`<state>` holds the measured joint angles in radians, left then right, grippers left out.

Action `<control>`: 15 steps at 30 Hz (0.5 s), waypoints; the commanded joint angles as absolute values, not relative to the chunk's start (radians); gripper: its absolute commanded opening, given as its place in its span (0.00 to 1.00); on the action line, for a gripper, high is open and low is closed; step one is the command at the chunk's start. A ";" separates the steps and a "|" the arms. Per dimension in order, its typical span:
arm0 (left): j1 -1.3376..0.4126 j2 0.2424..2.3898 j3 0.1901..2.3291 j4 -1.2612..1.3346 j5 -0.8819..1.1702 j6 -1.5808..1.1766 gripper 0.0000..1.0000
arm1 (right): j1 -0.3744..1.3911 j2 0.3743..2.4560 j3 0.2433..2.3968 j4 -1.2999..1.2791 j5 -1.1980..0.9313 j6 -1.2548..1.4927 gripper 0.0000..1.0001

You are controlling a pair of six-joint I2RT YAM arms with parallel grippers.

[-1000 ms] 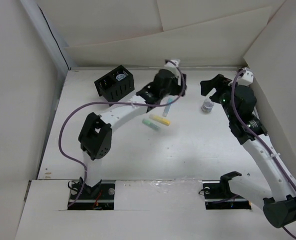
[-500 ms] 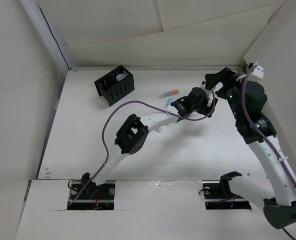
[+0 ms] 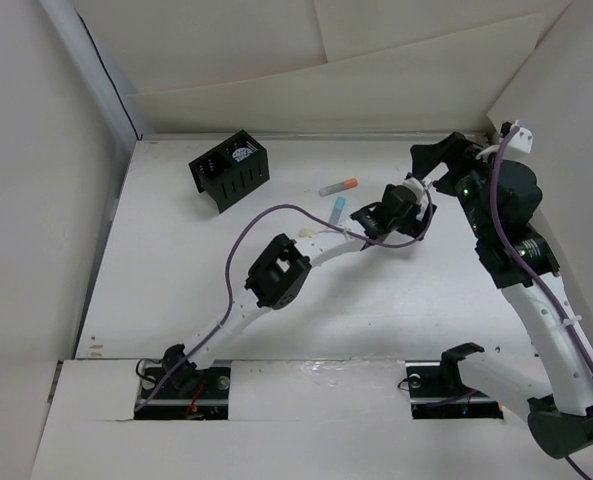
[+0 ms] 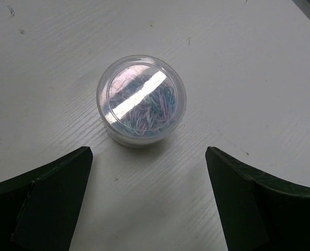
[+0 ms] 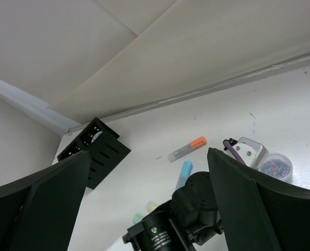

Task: Sort the stationery into containers
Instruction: Move the stationery to the center of the board.

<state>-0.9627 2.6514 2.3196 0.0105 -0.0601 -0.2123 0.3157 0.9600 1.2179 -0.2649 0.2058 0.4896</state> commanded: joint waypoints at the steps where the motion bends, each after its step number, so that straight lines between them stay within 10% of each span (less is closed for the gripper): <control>1: -0.974 2.657 2.382 0.078 -0.089 -0.198 0.88 | 0.325 0.945 1.249 -0.238 0.158 0.472 0.99; 15: -0.974 2.741 2.471 0.172 -0.144 -0.241 0.85 | 0.325 0.963 1.239 -0.209 0.094 0.454 0.99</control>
